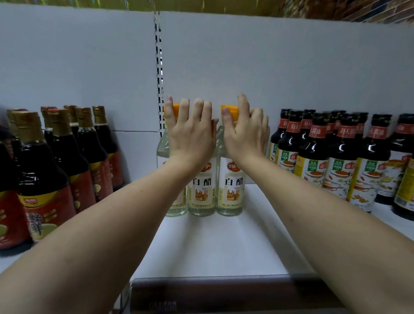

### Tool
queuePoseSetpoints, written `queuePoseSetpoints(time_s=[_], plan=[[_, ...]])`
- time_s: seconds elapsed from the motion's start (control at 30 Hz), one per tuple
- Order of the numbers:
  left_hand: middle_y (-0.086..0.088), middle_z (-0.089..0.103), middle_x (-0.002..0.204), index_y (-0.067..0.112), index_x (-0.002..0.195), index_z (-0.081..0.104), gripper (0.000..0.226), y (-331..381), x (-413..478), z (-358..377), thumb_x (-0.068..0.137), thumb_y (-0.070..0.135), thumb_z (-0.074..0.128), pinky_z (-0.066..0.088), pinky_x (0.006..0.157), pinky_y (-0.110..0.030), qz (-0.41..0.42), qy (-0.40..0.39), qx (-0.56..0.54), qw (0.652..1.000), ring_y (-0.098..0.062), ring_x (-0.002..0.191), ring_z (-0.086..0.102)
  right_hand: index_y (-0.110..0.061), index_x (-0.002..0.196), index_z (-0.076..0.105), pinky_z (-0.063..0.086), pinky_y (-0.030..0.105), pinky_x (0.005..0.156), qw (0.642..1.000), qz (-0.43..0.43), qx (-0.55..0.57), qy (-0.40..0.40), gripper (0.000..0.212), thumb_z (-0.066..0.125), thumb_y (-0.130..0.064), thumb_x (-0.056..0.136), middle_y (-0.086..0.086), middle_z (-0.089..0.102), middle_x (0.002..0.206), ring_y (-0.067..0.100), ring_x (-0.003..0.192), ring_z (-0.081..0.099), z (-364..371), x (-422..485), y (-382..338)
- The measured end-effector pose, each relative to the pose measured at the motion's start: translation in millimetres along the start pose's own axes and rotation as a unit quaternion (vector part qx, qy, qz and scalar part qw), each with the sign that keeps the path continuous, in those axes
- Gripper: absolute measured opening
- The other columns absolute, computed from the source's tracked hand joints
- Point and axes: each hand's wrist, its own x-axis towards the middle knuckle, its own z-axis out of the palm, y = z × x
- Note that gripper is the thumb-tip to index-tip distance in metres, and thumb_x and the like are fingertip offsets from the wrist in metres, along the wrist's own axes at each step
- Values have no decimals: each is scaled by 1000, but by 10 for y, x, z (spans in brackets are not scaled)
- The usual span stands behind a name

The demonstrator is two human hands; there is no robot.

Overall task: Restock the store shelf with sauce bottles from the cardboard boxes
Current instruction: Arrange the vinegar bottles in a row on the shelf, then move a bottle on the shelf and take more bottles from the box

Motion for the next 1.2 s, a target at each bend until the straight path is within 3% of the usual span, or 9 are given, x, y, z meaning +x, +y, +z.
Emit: queuePoseSetpoints(time_s=[0.1,0.23,0.33,0.5,0.63,0.93,1.1,1.2], plan=[[-11,58,137,8,150,44,56,-1,25,-190,105,41,41,17,123,-65,12,-70,19,997,-39,139,43,-25,160,27,37,42,92,1000,-3,-12,-16,67,34,-61,104,15,49,124,31,112,48,-222,-19,19],[-13,32,165,21,165,15,70,-84,53,-538,104,50,34,1,125,-63,9,-89,45,995,-38,157,15,-25,158,33,36,42,93,999,-25,-22,1,66,37,-62,103,13,49,125,30,113,48,-539,-60,-14],[-13,20,170,22,165,14,71,-207,93,-889,103,50,34,1,125,-65,13,-81,76,994,-39,158,6,-26,154,40,36,44,97,998,-54,-29,-4,63,42,-60,102,13,48,132,31,119,46,-657,-118,-131],[-13,21,171,21,163,25,69,-551,116,-1560,101,49,38,5,124,-68,28,-68,145,987,-41,158,8,-27,147,52,32,46,104,994,-101,6,-32,58,50,-58,98,15,47,140,36,129,41,-567,-314,-664],[-13,21,171,21,162,29,68,-1076,-96,-2165,101,49,40,7,123,-68,24,-93,215,972,-42,158,9,-26,142,57,34,51,105,982,-168,69,-49,60,56,-58,92,17,51,141,39,130,44,-412,-656,-1395],[-13,35,165,21,157,41,68,-2764,-1133,-3821,95,49,46,17,122,-64,-68,-142,321,934,-42,154,23,-26,155,41,21,57,117,927,-314,147,-142,70,61,-54,93,17,35,156,40,143,30,-243,-1788,-3461],[-11,29,168,25,161,33,73,-3831,-1870,-4867,96,53,47,15,123,-64,-135,-217,368,894,-42,155,18,-27,157,40,21,58,119,898,-354,189,-179,75,64,-55,91,18,32,161,41,148,25,-43,-2490,-4690],[-11,23,170,25,162,28,76,-4374,-2288,-5444,96,55,49,13,123,-65,-183,-262,388,865,-41,157,13,-29,161,27,13,56,124,875,-378,195,-234,80,59,-59,94,16,18,168,38,155,12,46,-2908,-5376]])
